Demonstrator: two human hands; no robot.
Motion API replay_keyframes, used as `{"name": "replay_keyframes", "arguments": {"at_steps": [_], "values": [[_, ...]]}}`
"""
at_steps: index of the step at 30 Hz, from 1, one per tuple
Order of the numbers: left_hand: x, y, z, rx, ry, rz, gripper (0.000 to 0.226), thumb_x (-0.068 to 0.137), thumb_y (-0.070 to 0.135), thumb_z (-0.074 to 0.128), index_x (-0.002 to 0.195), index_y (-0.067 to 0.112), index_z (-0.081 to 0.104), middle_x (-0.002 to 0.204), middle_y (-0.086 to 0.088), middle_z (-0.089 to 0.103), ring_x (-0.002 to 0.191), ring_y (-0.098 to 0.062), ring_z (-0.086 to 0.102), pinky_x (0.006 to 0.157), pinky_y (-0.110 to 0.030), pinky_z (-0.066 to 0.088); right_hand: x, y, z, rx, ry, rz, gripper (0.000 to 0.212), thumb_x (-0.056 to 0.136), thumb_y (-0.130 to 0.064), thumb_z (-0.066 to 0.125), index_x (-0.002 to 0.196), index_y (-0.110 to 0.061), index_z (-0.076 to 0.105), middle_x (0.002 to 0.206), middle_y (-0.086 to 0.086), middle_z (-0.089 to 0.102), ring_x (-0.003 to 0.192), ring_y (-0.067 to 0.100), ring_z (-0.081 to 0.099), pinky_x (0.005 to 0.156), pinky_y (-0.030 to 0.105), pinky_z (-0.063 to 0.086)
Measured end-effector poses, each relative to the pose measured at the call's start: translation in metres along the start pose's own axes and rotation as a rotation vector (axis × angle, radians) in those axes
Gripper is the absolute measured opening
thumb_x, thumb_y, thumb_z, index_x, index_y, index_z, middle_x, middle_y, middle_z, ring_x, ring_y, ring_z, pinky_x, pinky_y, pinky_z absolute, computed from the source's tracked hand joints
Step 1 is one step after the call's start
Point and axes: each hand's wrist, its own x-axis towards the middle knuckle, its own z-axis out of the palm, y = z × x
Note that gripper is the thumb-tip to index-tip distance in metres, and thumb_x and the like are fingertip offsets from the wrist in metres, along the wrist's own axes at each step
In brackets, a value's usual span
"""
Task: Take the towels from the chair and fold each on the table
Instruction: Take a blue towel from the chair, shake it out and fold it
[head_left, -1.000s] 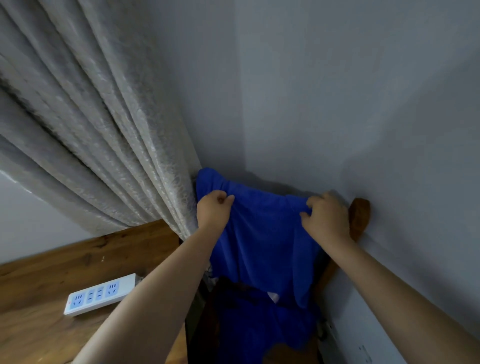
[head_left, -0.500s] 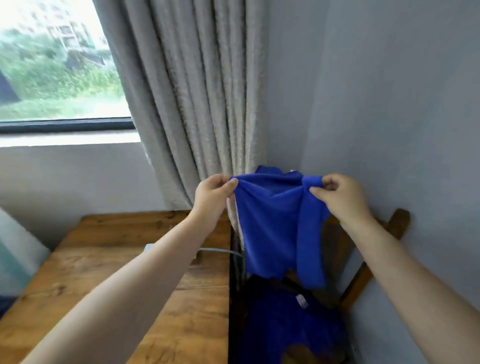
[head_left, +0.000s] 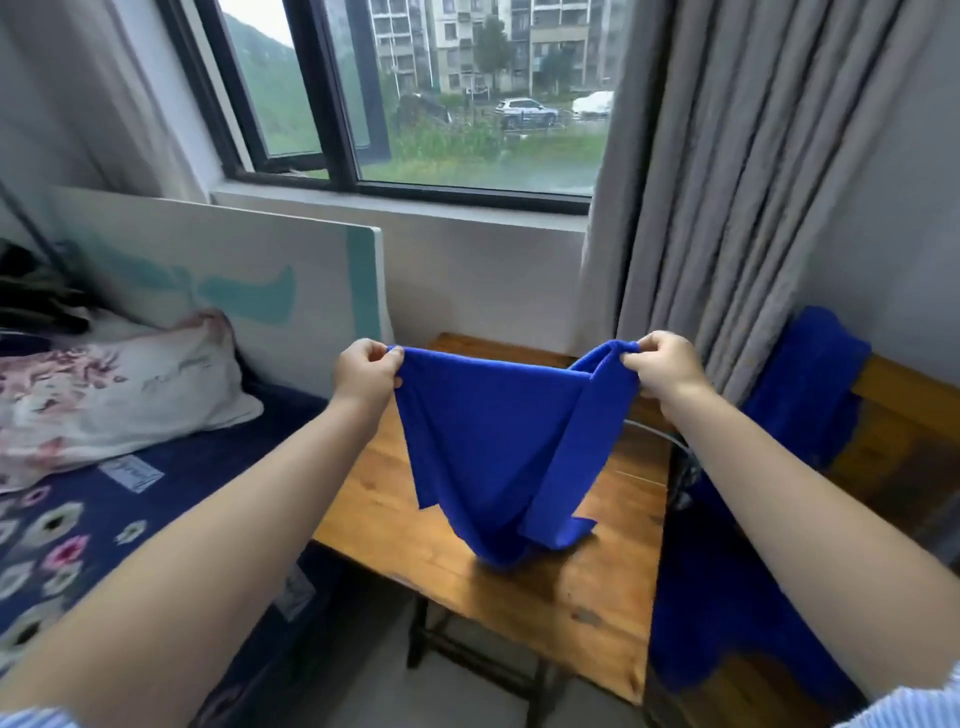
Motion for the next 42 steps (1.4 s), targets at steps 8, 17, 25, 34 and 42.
{"name": "replay_keyframes", "arguments": {"at_steps": [8, 17, 25, 34, 42], "values": [[0.022, -0.061, -0.103, 0.209, 0.286, -0.133, 0.036, 0.097, 0.017, 0.045, 0.063, 0.022, 0.033, 0.063, 0.004, 0.042, 0.054, -0.023, 0.05, 0.056, -0.028, 0.039, -0.007, -0.022, 0.083, -0.061, -0.175, 0.052, 0.022, 0.086, 0.002, 0.042, 0.071, -0.014, 0.046, 0.088, 0.014, 0.051, 0.069, 0.024, 0.049, 0.053, 0.025, 0.044], [0.116, -0.082, -0.102, 0.411, 0.237, -0.198, 0.012, 0.099, 0.021, 0.037, 0.091, 0.012, 0.038, 0.101, -0.018, 0.058, 0.088, -0.031, 0.055, 0.084, -0.038, 0.044, 0.06, -0.037, 0.165, -0.174, -0.087, 0.067, 0.018, 0.087, -0.001, 0.033, 0.094, -0.011, 0.046, 0.102, 0.014, 0.049, 0.087, 0.026, 0.045, 0.07, 0.032, 0.041], [0.255, -0.049, -0.045, 0.303, 0.117, -0.138, 0.021, 0.101, 0.017, 0.032, 0.08, 0.013, 0.035, 0.084, -0.003, 0.047, 0.085, -0.022, 0.04, 0.071, -0.028, 0.031, 0.168, -0.071, 0.204, -0.174, 0.094, 0.014, 0.03, 0.092, -0.003, 0.034, 0.118, 0.0, 0.048, 0.122, 0.021, 0.053, 0.1, 0.029, 0.049, 0.081, 0.033, 0.039], [0.346, -0.018, -0.002, 0.032, 0.109, 0.025, 0.014, 0.101, 0.019, 0.032, 0.089, 0.012, 0.034, 0.074, 0.003, 0.042, 0.081, -0.02, 0.04, 0.072, -0.025, 0.031, 0.228, -0.126, 0.222, -0.028, 0.295, -0.162, 0.02, 0.098, -0.015, 0.032, 0.111, -0.013, 0.048, 0.087, -0.001, 0.047, 0.088, 0.016, 0.042, 0.057, 0.024, 0.027], [0.375, -0.097, -0.005, 0.418, -0.26, -0.04, 0.017, 0.096, 0.016, 0.045, 0.096, 0.005, 0.058, 0.117, -0.018, 0.06, 0.111, -0.031, 0.055, 0.089, -0.032, 0.041, 0.197, -0.066, 0.25, -0.332, 0.33, 0.105, 0.025, 0.092, -0.007, 0.043, 0.111, 0.003, 0.055, 0.117, 0.024, 0.059, 0.112, 0.034, 0.053, 0.088, 0.033, 0.038]]}}
